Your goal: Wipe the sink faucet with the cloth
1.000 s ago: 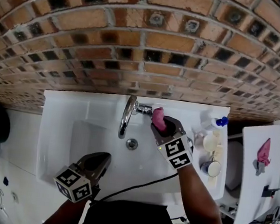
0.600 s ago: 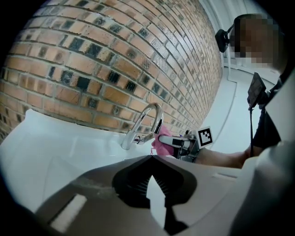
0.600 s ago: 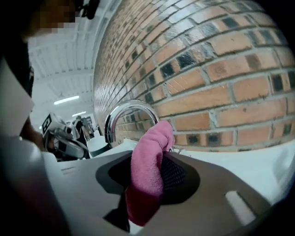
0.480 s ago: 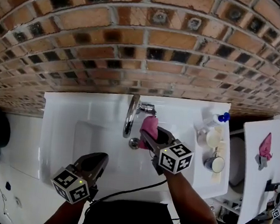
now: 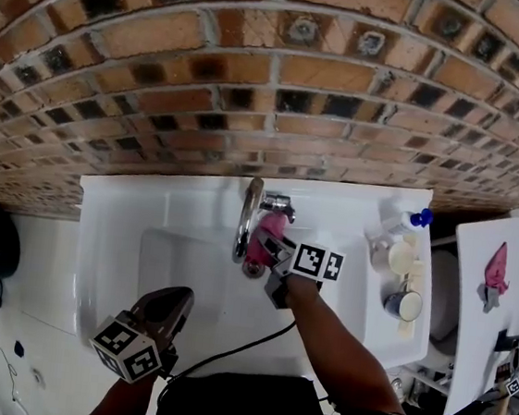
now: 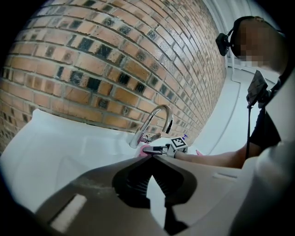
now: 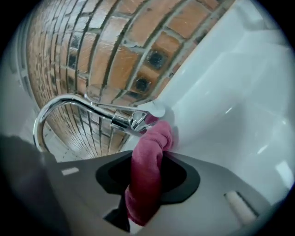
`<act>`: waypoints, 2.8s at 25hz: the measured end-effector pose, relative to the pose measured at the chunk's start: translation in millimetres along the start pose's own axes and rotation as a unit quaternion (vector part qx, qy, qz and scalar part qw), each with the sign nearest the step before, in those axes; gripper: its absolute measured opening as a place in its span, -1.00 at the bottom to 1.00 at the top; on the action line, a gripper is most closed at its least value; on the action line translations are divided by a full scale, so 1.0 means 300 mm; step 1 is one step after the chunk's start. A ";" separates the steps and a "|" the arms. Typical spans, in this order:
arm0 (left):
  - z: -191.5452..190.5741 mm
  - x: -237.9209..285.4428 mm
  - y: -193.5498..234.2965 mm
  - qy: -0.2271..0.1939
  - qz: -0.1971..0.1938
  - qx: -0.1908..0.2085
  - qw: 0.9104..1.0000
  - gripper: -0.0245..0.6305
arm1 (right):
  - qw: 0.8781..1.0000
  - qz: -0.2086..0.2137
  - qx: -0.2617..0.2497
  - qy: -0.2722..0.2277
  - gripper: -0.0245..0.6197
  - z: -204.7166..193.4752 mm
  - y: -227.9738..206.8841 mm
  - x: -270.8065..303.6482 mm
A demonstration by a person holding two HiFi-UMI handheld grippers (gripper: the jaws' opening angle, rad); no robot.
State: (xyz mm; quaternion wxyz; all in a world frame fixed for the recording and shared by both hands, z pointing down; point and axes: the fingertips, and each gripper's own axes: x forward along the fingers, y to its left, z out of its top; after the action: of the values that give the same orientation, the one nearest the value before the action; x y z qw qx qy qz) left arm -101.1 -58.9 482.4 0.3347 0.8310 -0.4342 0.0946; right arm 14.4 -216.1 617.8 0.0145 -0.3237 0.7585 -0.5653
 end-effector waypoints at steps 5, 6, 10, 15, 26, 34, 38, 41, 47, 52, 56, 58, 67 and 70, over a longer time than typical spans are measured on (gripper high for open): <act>0.004 0.009 0.015 0.002 0.006 -0.011 1.000 -0.91 | 0.999 0.022 0.040 -0.016 -0.46 0.048 0.039 0.014; 0.002 0.011 0.018 0.002 0.006 -0.012 1.000 -0.91 | 0.999 0.024 0.042 -0.018 -0.46 0.056 0.051 0.011; -0.006 0.021 0.022 0.004 0.003 -0.009 1.000 -0.91 | 0.999 0.023 0.041 -0.022 -0.46 0.066 0.083 -0.005; -0.021 0.024 0.012 0.008 0.001 -0.009 1.000 -0.91 | 0.999 0.024 0.023 -0.023 -0.46 0.071 0.108 -0.020; -0.051 0.020 -0.028 0.018 -0.012 0.002 1.000 -0.91 | 0.996 0.050 -0.001 -0.077 -0.46 0.177 0.202 -0.062; -0.034 0.007 -0.015 0.010 -0.007 -0.003 1.000 -0.91 | 0.995 0.067 -0.053 -0.056 -0.46 0.122 0.220 -0.062; -0.042 0.011 -0.016 0.013 -0.007 -0.006 1.000 -0.91 | 0.997 0.032 -0.063 -0.012 -0.46 0.011 0.152 -0.044; -0.042 0.014 -0.012 0.013 -0.007 -0.007 1.000 -0.91 | 0.999 0.014 -0.040 0.031 -0.46 -0.072 0.098 -0.007; -0.041 0.003 0.003 0.010 0.001 -0.013 1.000 -0.91 | 0.999 0.035 0.014 0.029 -0.46 -0.037 0.094 0.067; -0.036 -0.007 0.022 0.005 0.010 -0.018 1.000 -0.91 | 0.998 0.056 0.004 0.020 -0.46 0.013 0.146 0.084; -0.028 -0.009 0.025 -0.001 0.011 -0.021 1.000 -0.91 | 0.995 0.084 -0.052 0.007 -0.46 0.030 0.242 0.052; -0.025 -0.009 0.022 -0.003 0.011 -0.019 1.000 -0.91 | 0.990 0.094 -0.109 0.002 -0.46 0.046 0.301 0.029; -0.017 -0.034 -0.027 -0.015 0.010 -0.009 1.000 -0.91 | 0.945 0.136 -0.296 -0.007 -0.46 0.126 0.481 -0.038; -0.018 -0.058 -0.032 -0.020 0.016 -0.008 1.000 -0.91 | 0.924 0.154 -0.349 -0.014 -0.46 0.139 0.534 -0.068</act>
State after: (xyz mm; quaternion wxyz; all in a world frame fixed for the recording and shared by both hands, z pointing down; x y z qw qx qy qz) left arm -103.3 -40.3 474.3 0.3311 0.8227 -0.4551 0.0796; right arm -29.4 -216.9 456.9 -0.0019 -0.1949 0.9480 -0.2516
